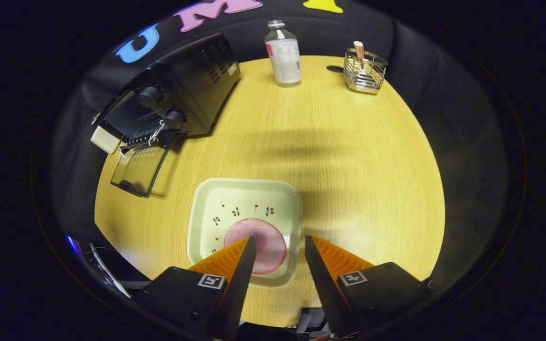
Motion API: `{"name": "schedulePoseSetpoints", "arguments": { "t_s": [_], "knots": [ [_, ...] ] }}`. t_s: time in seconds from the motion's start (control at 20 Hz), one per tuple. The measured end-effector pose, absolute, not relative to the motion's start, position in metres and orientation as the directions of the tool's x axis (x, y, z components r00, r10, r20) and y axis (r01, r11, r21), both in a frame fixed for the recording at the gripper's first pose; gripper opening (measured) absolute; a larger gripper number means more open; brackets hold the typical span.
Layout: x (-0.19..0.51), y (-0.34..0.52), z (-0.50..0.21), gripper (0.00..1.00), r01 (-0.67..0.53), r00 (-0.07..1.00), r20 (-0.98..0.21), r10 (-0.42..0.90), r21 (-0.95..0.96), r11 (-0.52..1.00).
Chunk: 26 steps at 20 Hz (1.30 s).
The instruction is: Open the toaster oven, put the food inside, and close the toaster oven door.
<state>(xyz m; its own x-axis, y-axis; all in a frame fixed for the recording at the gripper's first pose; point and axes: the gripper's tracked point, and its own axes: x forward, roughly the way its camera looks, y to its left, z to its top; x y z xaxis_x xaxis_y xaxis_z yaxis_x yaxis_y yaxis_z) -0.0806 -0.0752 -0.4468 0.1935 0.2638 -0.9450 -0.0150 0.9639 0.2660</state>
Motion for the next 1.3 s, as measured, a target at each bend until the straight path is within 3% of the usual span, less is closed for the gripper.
{"name": "schedulePoseSetpoints", "arguments": {
  "t_s": [0.05, 0.2, 0.3, 0.4, 0.55, 0.75, 1.0, 1.3],
  "knots": [
    [-0.079, -0.075, -0.451, 0.60, 0.008, 0.163, -0.950, 0.265, 0.270, 0.963],
    [-0.080, -0.077, -0.464, 0.55, 0.027, 0.103, -0.960, 0.260, 0.264, 0.964],
    [-0.079, -0.078, -0.466, 0.39, 0.025, 0.078, -0.961, 0.265, 0.267, 0.963],
    [-0.079, -0.078, -0.467, 0.35, 0.043, 0.045, -0.956, 0.291, 0.292, 0.955],
    [-0.081, -0.073, -0.470, 0.14, 0.059, 0.013, -0.937, 0.350, 0.350, 0.935],
    [-0.080, -0.067, -0.467, 0.06, 0.172, 0.025, -0.905, 0.426, 0.423, 0.890],
    [-0.068, -0.062, -0.454, 0.06, 0.311, 0.154, -0.825, 0.544, 0.563, 0.766],
    [-0.066, -0.056, -0.432, 0.06, 0.400, 0.287, -0.755, 0.590, 0.654, 0.642]
  ]
}}
